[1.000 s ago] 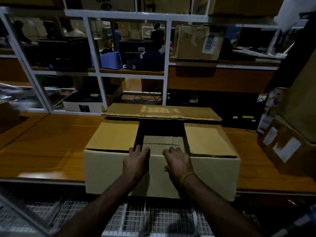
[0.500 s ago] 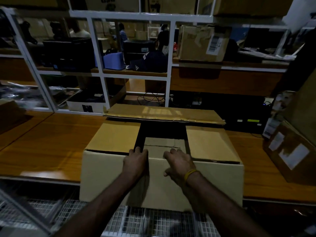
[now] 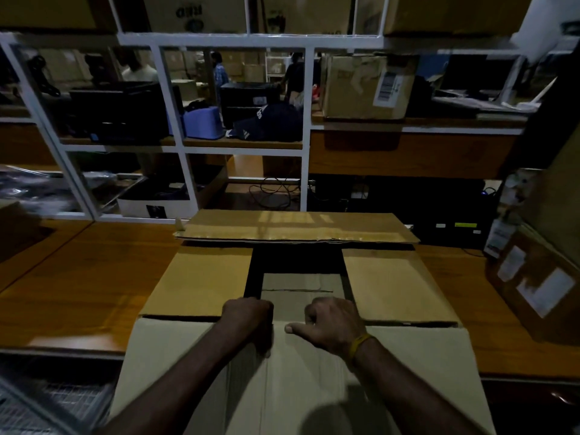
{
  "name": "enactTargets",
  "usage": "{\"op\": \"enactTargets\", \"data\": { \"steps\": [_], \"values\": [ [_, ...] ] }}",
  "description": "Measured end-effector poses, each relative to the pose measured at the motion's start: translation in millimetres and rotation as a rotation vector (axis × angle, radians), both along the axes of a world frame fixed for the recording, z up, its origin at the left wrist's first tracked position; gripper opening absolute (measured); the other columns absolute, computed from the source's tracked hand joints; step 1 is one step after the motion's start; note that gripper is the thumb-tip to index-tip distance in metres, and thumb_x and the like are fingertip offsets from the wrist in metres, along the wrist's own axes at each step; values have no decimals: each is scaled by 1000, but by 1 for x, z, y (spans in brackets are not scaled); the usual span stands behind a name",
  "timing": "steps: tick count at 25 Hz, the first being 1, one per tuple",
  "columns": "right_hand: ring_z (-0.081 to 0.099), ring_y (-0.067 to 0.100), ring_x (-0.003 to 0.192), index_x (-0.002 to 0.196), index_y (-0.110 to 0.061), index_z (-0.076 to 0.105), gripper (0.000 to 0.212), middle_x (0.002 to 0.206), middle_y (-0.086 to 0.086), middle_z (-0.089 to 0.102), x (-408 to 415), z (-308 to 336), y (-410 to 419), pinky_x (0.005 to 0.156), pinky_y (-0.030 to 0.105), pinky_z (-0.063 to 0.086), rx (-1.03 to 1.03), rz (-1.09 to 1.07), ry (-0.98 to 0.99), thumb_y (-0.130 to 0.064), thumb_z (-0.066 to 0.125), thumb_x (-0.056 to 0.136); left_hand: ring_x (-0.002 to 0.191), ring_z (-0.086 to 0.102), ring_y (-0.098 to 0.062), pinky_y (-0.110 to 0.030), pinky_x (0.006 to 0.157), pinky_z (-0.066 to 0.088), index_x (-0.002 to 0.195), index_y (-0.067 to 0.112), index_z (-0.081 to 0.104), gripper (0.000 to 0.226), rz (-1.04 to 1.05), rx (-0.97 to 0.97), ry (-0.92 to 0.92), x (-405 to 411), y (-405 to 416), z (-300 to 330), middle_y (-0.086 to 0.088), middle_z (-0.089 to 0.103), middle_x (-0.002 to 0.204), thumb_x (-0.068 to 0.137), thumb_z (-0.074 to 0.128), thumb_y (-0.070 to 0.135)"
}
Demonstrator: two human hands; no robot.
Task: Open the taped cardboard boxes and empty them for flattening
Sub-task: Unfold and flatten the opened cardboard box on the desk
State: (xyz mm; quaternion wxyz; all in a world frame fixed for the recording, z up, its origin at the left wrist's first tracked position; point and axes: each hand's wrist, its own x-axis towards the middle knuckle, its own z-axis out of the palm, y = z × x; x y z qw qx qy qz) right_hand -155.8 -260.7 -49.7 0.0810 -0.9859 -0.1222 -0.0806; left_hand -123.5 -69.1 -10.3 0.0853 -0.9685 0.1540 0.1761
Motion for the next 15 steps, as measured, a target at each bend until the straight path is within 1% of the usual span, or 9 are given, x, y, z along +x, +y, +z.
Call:
{"op": "enactTargets", "data": {
  "steps": [1, 2, 3, 6, 8, 10, 12, 15],
  "values": [
    [52, 19, 59, 57, -18, 47, 71, 59, -1, 54, 0, 3, 2, 50, 28, 31, 0, 4, 1, -84, 36, 80, 113, 60, -25, -36, 85, 49, 121, 24, 60, 59, 2, 7, 59, 2, -1, 5, -4, 63, 124, 71, 81, 46],
    [50, 19, 57, 56, -16, 45, 70, 57, 0, 52, 1, 6, 3, 48, 28, 25, 5, 2, 15, -81, 38, 83, 115, 60, -23, -36, 88, 49, 121, 26, 62, 60, 0, 22, 114, 4, -3, 10, -2, 63, 126, 69, 82, 48],
    [51, 20, 58, 58, -16, 48, 68, 57, 1, 53, 3, 9, 4, 48, 29, 24, 16, 0, 44, -77, 39, 85, 117, 59, -22, -36, 89, 49, 121, 27, 65, 61, -12, 50, 162, 6, -5, 16, 0, 63, 128, 68, 83, 50],
    [60, 24, 70, 67, -15, 60, 59, 67, 5, 63, 9, 11, 7, 58, 30, 33, 38, 21, 142, -68, 45, 88, 118, 59, -21, -37, 90, 49, 120, 23, 69, 59, -74, 140, 262, 11, -11, 24, 5, 65, 127, 71, 81, 53],
    [62, 26, 77, 71, -17, 59, 51, 73, 5, 65, 6, 7, 9, 62, 30, 33, 33, 38, 156, -63, 46, 90, 117, 60, -22, -37, 87, 49, 122, 19, 67, 61, -103, 174, 317, 10, -13, 24, 2, 65, 126, 72, 80, 52],
    [63, 27, 81, 73, -19, 56, 46, 72, 4, 60, 2, 2, 11, 62, 30, 31, 43, 35, 167, -59, 46, 93, 118, 60, -23, -38, 87, 49, 123, 17, 66, 62, -119, 181, 342, 6, -11, 27, 1, 65, 126, 73, 80, 51],
    [64, 28, 82, 74, -17, 58, 46, 75, 5, 64, -1, -3, 12, 62, 29, 33, 46, 34, 189, -58, 46, 92, 117, 60, -22, -37, 89, 50, 122, 20, 67, 59, -134, 167, 349, 1, -8, 30, 1, 66, 126, 73, 81, 48],
    [67, 27, 86, 83, -17, 67, 47, 84, 4, 72, -5, -12, 17, 65, 29, 40, 58, 34, 235, -59, 47, 90, 118, 61, -21, -39, 94, 51, 130, 28, 63, 57, -168, 195, 405, -7, -6, 37, 3, 65, 128, 78, 79, 44]
  ]
}}
